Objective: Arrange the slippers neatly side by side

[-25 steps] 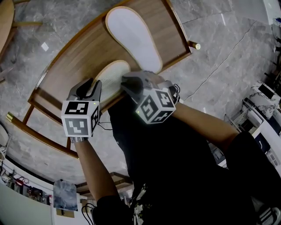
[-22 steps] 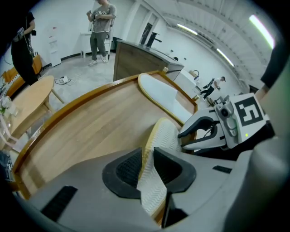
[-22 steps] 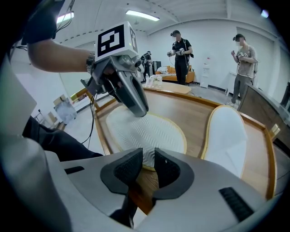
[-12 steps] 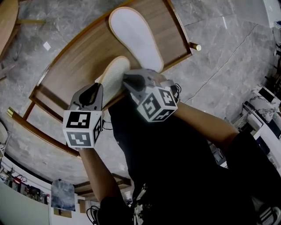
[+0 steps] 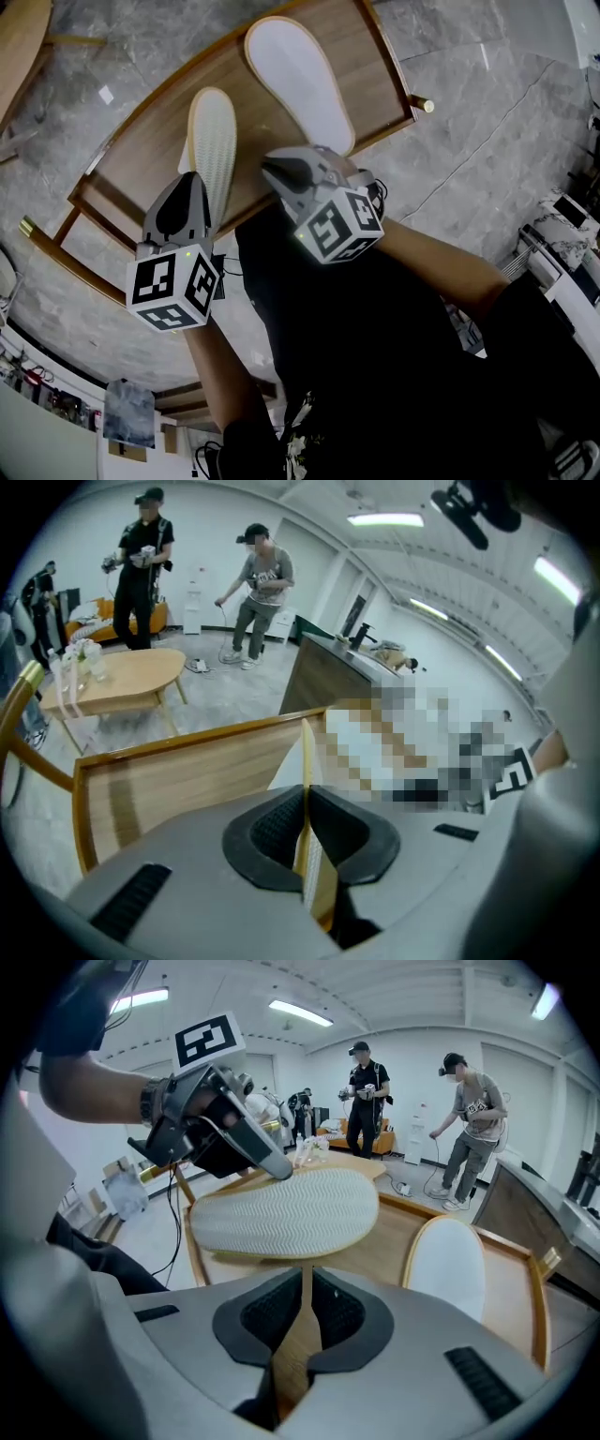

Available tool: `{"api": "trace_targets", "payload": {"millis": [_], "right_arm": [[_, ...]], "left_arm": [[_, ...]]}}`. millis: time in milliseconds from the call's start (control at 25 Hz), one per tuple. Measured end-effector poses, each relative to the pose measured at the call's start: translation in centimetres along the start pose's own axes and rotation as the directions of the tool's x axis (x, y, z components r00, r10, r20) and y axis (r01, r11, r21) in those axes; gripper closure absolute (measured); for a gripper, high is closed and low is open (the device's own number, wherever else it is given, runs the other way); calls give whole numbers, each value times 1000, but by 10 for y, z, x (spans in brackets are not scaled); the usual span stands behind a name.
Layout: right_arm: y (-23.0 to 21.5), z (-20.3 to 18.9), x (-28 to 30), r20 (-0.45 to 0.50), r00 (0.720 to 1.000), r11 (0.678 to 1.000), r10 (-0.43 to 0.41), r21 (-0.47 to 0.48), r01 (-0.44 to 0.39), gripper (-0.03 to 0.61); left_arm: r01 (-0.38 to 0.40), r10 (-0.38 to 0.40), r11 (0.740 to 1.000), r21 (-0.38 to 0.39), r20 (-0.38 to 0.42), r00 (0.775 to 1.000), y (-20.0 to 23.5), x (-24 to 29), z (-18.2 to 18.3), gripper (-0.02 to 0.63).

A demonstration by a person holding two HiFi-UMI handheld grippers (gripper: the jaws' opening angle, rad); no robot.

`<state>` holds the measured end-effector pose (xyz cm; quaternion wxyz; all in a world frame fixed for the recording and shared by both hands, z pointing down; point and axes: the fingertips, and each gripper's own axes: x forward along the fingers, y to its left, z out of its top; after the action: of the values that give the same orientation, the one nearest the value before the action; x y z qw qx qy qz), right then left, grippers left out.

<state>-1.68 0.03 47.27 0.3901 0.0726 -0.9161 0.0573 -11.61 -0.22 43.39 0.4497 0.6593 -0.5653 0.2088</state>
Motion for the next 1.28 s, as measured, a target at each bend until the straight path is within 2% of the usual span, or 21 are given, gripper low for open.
{"api": "trace_targets", "payload": {"millis": [160,280,440,560,720,800,920,960,1000,1120,1200,1280], "right_arm": [[-6,6,-2,24,1000,1000,-13,14,12,552],[-8,10,0,35,999,1000,-12,1,12,554],[-5,22,2,60,998,1000,4,1,-4,558],[2,36,9,90,995,999,34,3,-35,558],[21,65,25,144,986,996,88,8,-90,557],[34,78,34,167,978,992,122,23,-128,557],[58,84,44,176,967,980,182,48,-193,521],[65,85,46,177,964,976,198,59,-211,507],[71,84,48,180,961,971,211,72,-226,494],[87,81,52,188,951,958,247,103,-269,469],[97,79,55,195,941,946,275,118,-301,449],[109,76,54,211,930,935,302,125,-332,429]], "left_arm": [[-102,109,989,-106,64,992,26,-17,-2,594],[-165,200,956,-243,129,971,50,-34,-2,594],[-209,312,885,-416,197,929,76,-58,-3,594],[-252,400,837,-486,230,887,88,-73,-5,594],[-316,531,754,-577,252,809,109,-93,-16,594],[-302,558,714,-632,253,790,119,-97,-21,594],[-243,553,657,-713,238,798,126,-96,-29,594],[-239,553,647,-724,230,801,128,-95,-31,594],[-247,554,646,-723,221,803,128,-94,-32,594],[-282,559,665,-692,211,802,126,-90,-29,594],[-263,546,668,-696,218,809,121,-85,-25,594],[-222,519,663,-715,224,825,114,-80,-21,594]]}}
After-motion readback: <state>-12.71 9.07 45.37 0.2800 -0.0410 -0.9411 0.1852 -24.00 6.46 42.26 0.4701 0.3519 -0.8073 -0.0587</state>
